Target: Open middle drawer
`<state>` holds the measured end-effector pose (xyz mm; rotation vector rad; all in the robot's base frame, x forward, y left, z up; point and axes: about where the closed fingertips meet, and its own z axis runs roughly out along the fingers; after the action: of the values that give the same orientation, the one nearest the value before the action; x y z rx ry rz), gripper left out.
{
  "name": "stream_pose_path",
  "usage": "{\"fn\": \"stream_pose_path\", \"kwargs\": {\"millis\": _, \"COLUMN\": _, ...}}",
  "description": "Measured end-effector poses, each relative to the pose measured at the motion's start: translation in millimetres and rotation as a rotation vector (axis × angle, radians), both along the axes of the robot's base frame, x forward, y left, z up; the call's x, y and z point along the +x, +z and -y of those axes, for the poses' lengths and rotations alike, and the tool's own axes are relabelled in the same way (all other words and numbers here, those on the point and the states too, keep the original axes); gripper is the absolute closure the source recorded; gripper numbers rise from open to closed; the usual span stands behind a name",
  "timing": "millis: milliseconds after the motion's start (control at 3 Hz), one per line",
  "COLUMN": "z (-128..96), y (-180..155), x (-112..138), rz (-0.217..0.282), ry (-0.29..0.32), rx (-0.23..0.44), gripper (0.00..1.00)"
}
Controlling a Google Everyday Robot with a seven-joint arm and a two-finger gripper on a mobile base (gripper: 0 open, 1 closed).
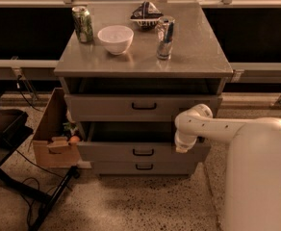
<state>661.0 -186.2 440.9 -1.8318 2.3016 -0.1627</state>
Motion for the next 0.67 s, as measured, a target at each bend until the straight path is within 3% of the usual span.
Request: {"fn": "stream_pose_path", "kwargs": {"millis": 667, "z": 0.0, "y": -0.2, "x": -0.1, "rz": 0.0, "ry": 0.0, "rx": 0.0, "gripper": 0.0}}
